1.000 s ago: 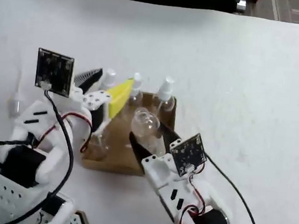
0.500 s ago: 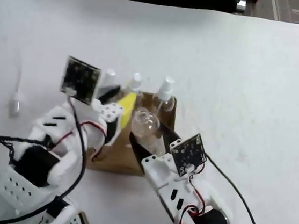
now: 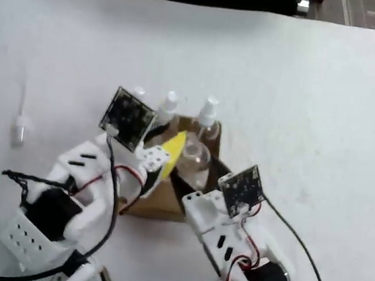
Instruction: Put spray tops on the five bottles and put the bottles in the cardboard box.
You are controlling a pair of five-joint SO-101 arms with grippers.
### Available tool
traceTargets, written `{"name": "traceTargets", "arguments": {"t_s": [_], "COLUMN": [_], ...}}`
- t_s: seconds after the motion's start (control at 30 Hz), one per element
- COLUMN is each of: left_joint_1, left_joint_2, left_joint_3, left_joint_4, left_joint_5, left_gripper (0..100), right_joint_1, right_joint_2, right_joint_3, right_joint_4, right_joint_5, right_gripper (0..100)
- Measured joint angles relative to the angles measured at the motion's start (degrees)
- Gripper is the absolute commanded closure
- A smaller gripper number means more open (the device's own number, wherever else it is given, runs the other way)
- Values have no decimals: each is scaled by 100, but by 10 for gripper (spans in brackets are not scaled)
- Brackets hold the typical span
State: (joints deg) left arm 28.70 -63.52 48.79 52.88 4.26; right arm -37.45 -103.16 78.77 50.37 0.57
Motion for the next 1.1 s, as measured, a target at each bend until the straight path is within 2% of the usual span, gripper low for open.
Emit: {"name": "traceTargets", "arguments": {"t_s": [0.17, 0.33, 0.53, 0.83, 1.0, 1.1], "left_joint_1": [0, 18, 26, 26, 26, 18], "left_joint_2": [53, 62, 114, 97, 114, 114], "left_joint_3": [0, 0, 229, 1099, 1178, 1187], "left_joint_4": [0, 88, 352, -185, -237, -237], "left_joint_5": [-70, -299, -519, -527, -536, -545], "left_gripper": [880, 881, 882, 883, 883, 883], "right_joint_1": [0, 0, -26, -26, -26, -88], "right_joint_2": [-9, -70, 0, 9, 9, 9], "right_joint_3": [70, 202, 607, 1284, 1530, 1626], "right_joint_4": [0, 0, -176, -431, -695, -774], "right_joint_5": [0, 0, 0, 325, 369, 396], "right_gripper": [973, 875, 950, 928, 926, 884]}}
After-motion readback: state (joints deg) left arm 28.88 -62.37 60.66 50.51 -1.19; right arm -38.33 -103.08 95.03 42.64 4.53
